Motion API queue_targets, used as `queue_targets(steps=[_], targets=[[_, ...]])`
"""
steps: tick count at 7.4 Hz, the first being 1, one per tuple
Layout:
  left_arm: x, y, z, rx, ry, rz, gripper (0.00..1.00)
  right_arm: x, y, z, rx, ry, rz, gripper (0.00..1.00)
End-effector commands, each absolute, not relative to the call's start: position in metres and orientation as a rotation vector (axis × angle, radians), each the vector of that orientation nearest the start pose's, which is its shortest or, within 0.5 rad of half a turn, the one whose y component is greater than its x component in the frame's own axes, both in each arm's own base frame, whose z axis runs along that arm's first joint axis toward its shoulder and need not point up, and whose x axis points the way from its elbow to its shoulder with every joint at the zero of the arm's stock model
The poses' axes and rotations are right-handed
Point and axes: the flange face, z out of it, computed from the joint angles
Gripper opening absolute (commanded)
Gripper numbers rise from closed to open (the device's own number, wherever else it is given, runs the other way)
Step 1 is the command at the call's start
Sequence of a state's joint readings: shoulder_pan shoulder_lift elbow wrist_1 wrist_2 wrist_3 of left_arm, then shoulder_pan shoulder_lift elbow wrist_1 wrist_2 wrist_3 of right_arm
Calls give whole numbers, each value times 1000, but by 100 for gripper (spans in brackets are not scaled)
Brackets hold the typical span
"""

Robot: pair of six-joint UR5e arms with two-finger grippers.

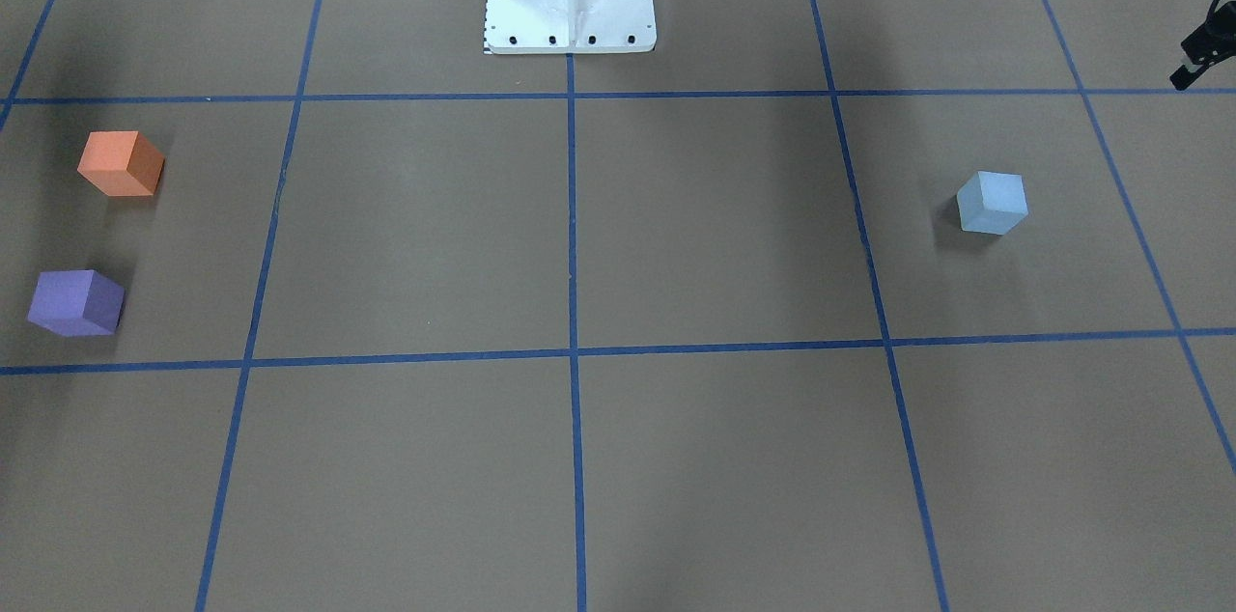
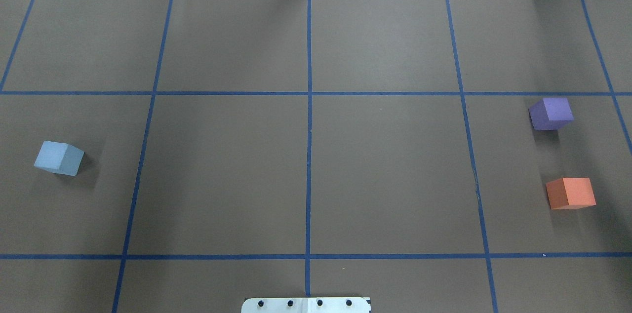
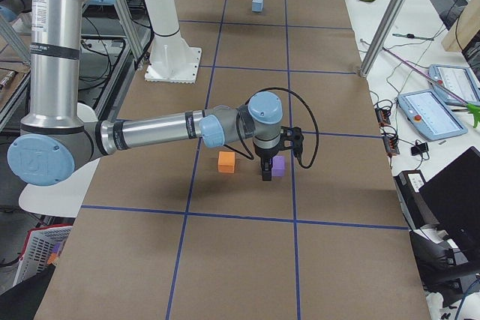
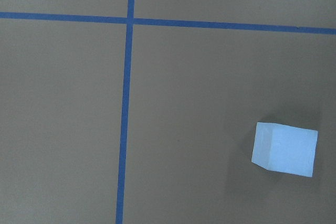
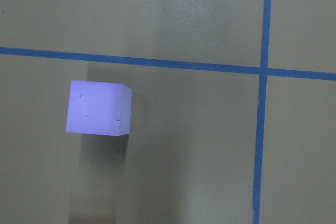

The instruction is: Place blue block between orange and purple blocks

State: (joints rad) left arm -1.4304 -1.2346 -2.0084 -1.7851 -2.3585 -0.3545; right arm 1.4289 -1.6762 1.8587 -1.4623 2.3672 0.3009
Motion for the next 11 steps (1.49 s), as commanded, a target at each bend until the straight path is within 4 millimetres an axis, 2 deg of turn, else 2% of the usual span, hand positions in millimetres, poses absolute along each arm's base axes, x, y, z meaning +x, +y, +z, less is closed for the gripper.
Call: queue_targets(steps=[1, 5, 6, 8, 9, 10, 11], targets=[[-47, -364, 562, 167, 822, 0, 100, 0, -456, 558, 81, -823, 44, 100], [-42, -357, 564, 170, 833, 6, 100, -4, -457, 558, 79, -832, 38, 100], [-31, -359, 563, 142, 847, -2, 100, -5, -457, 557, 78, -838, 35, 100], [6, -367, 560, 84, 851, 34, 100, -11, -459, 552, 78, -848, 19, 100], [45, -388, 539, 39, 866, 12, 100, -14, -458, 553, 74, -848, 14, 100], [73, -394, 534, 30, 837, 39, 100, -15, -458, 554, 71, -850, 13, 100], [87, -398, 536, 68, 806, 76, 100, -15, -457, 554, 71, -851, 13, 100]])
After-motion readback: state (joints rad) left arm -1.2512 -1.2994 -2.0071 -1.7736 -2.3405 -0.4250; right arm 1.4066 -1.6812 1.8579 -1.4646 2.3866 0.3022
